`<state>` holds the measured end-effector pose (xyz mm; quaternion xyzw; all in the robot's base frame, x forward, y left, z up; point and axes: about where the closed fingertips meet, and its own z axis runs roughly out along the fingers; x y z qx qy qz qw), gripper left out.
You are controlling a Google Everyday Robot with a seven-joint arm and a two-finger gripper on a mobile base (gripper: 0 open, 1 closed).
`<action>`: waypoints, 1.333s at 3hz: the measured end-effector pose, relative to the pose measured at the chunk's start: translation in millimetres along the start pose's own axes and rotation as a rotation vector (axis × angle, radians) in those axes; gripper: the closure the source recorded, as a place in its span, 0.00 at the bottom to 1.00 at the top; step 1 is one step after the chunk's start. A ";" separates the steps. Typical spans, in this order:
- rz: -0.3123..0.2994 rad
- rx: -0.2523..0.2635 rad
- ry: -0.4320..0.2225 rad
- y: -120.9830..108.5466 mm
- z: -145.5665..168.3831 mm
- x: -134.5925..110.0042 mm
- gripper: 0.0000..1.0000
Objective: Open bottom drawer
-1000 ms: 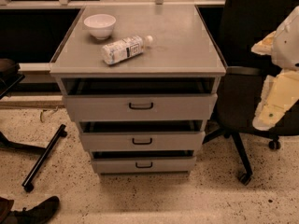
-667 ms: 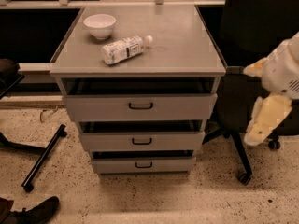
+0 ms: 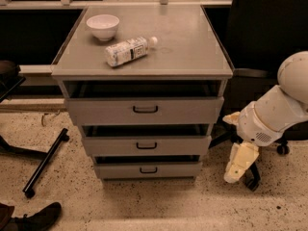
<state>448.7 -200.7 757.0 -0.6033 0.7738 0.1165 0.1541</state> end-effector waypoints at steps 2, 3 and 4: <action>-0.022 -0.028 0.033 9.4 43.5 9.2 0.00; -0.093 -0.125 0.043 28.7 136.0 15.8 0.00; -0.125 -0.211 0.011 47.4 215.6 23.2 0.00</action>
Offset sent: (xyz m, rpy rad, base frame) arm -0.0215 0.0303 -0.1456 -0.0912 0.0830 0.0966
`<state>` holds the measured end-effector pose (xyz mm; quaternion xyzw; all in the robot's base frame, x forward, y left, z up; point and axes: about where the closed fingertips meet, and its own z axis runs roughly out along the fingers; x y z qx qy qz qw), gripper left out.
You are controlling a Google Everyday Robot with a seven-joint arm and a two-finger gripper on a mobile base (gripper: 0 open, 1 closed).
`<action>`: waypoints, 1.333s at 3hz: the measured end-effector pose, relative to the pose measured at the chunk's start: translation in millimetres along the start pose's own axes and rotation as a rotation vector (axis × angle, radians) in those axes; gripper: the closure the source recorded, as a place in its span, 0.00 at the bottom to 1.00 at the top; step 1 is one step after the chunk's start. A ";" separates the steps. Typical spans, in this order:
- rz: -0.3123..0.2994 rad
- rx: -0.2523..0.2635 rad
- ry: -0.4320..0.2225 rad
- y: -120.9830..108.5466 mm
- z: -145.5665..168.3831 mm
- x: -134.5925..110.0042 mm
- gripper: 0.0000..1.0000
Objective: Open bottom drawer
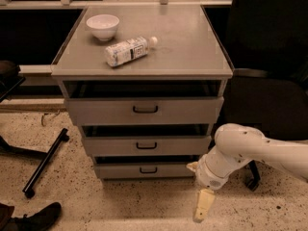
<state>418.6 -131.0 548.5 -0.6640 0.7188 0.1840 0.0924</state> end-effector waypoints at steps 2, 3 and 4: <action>-0.083 0.000 -0.081 -22.4 46.9 -10.4 0.00; -0.155 0.003 -0.171 -45.9 114.1 -20.6 0.00; -0.144 -0.074 -0.226 -49.7 187.0 -19.0 0.00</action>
Offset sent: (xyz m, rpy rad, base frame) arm 0.0360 0.0635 -0.1298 0.2408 -0.0449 0.1432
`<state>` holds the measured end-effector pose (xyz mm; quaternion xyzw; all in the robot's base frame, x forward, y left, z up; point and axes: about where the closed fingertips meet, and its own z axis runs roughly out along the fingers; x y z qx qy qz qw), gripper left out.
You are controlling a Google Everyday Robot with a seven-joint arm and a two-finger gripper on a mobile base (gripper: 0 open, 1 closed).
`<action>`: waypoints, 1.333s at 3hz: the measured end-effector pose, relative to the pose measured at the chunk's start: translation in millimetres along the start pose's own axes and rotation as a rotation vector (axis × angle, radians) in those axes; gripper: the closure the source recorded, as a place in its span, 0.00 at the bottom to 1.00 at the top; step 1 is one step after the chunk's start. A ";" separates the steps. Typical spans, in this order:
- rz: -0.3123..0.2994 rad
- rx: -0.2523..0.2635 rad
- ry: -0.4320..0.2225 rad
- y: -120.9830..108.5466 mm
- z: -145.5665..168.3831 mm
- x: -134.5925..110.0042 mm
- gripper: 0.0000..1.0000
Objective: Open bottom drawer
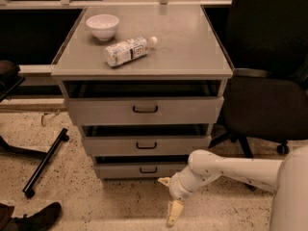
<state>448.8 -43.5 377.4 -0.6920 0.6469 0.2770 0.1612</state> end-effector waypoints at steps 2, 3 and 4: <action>-0.019 0.018 -0.011 -9.0 10.2 6.7 0.00; -0.084 0.113 -0.004 -46.6 27.8 15.5 0.00; -0.101 0.270 0.015 -95.4 36.9 27.6 0.00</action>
Offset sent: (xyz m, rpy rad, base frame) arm 0.0199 0.0011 -0.0291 0.0329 -0.0640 0.0010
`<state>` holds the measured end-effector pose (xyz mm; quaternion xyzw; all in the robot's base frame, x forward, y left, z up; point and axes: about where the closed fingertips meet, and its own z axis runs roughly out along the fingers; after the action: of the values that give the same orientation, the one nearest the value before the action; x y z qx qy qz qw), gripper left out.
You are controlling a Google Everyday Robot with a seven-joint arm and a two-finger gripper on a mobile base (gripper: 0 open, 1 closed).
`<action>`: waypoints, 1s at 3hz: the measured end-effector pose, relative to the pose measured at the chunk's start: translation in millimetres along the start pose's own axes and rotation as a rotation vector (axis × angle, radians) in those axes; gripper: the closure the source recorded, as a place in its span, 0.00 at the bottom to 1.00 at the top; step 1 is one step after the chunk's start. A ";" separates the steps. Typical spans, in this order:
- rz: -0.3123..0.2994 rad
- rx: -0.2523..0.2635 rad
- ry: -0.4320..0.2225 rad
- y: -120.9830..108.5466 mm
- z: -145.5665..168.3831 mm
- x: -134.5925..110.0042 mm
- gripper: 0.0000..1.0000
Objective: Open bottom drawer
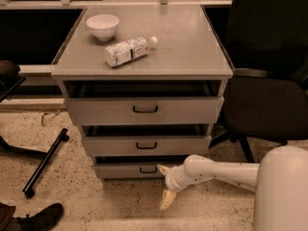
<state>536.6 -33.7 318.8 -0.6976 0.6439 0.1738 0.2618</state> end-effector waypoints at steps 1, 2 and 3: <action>0.027 0.125 0.025 -32.8 13.0 24.3 0.00; 0.027 0.125 0.025 -32.7 13.1 24.3 0.00; 0.027 0.146 0.047 -52.5 21.5 36.4 0.00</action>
Offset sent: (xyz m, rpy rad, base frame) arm 0.0272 -0.0092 -0.0172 -0.0101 -0.0610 -0.0733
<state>594.6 -48.7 287.9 -0.6718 0.6702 0.1137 0.2943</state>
